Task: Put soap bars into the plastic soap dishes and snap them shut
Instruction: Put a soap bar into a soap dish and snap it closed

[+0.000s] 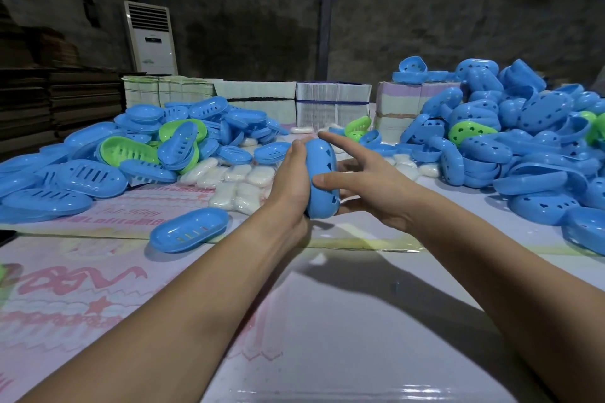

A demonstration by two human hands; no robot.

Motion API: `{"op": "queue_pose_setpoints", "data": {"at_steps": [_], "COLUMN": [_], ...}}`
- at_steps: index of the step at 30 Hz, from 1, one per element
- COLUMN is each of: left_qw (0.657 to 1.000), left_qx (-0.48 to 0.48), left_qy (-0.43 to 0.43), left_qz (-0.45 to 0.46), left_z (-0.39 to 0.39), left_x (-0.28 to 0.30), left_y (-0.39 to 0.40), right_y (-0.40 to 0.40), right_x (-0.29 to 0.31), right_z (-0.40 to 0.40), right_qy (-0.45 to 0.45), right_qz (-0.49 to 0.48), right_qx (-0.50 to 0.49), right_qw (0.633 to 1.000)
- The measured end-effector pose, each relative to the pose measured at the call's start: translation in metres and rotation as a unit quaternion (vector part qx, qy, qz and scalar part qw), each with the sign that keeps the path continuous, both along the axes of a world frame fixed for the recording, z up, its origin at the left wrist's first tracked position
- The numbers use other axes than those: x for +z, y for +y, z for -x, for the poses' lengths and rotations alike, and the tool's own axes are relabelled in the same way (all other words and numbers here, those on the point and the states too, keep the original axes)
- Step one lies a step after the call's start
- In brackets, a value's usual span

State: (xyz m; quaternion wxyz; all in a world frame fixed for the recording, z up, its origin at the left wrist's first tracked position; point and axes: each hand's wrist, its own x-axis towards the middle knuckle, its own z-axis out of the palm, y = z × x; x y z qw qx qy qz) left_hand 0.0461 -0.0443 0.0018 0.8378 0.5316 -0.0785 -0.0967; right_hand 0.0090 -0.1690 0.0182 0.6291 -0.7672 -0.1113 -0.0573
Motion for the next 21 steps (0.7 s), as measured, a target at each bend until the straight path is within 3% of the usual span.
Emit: {"op": "queue_pose_setpoints", "data": {"at_steps": [10,17,21], "left_qw": [0.999,0.997,0.999], "left_qx": [0.014,-0.017,-0.008], "left_qy": [-0.033,-0.072,-0.052], "left_qz": [0.016,-0.012,-0.002], "left_z": [-0.002,0.004,0.008], "left_x": [0.002,0.004,0.006], "left_y": [0.004,0.004,0.003], "right_y": [0.0,-0.004,-0.004], "right_x": [-0.003,-0.004,-0.003], "right_z": [-0.002,-0.008,-0.009], "right_qy": [-0.024,0.016,0.029], "right_qz": [-0.05,-0.088,-0.116], "right_qx": [0.031,0.035,0.016], "right_qw": [0.998,0.995,0.993]}}
